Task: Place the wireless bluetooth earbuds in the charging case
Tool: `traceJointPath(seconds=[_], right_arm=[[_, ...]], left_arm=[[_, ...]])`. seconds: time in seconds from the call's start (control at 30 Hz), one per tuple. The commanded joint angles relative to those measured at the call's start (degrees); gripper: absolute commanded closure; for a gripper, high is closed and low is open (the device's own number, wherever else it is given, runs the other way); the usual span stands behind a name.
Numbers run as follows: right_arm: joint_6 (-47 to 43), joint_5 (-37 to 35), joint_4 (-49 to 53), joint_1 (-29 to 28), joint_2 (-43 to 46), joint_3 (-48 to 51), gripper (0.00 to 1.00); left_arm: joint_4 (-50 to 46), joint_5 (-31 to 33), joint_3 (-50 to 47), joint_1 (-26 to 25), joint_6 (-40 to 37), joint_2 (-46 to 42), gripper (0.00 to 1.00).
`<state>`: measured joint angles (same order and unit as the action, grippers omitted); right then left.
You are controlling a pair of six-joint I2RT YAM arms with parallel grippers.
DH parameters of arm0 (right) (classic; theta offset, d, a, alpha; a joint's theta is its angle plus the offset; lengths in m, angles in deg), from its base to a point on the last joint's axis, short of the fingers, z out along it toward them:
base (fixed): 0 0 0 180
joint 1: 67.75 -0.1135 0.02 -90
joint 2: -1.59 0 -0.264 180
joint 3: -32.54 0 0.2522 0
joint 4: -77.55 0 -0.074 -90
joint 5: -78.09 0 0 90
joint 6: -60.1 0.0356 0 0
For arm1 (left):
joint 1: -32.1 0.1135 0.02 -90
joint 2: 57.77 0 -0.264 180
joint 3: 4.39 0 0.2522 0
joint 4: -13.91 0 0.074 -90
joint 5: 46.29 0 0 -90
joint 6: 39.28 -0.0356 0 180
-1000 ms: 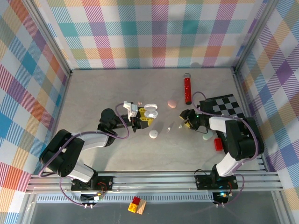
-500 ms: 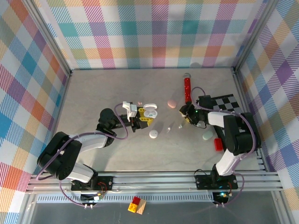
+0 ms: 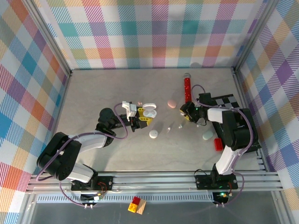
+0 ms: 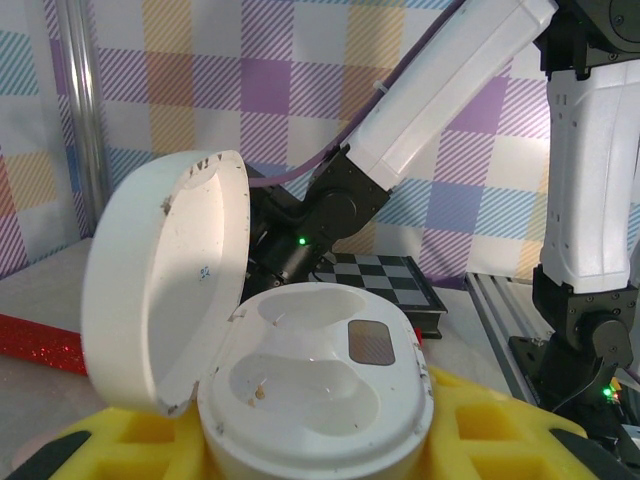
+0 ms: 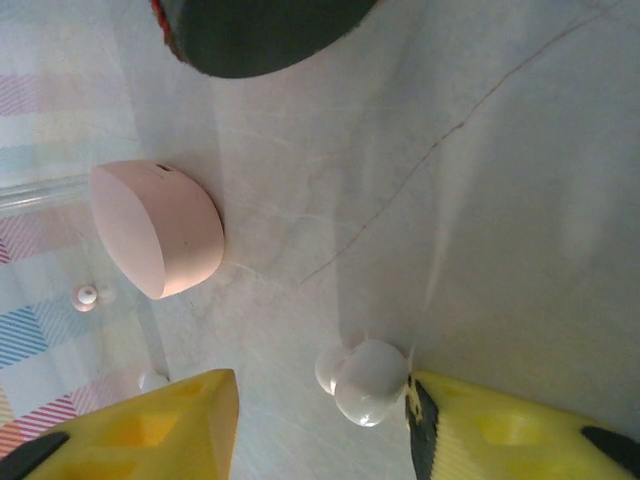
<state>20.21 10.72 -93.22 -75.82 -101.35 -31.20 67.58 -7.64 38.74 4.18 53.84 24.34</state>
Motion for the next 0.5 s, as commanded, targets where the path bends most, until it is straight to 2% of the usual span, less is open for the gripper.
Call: traceJointPath(seconds=[0.0, 0.47], right_arm=[[-1.61, -1.01, -3.72, -0.10, -2.70, -1.65, 0.55], [-2.46, -3.47, 1.25, 0.00, -4.90, -3.43, 0.73]], left_arm=[[0.68, -0.27, -0.56, 0.62, -1.60, -1.07, 0.66], [0.79, -0.64, -0.36, 0.68, -1.31, -0.99, 0.66]])
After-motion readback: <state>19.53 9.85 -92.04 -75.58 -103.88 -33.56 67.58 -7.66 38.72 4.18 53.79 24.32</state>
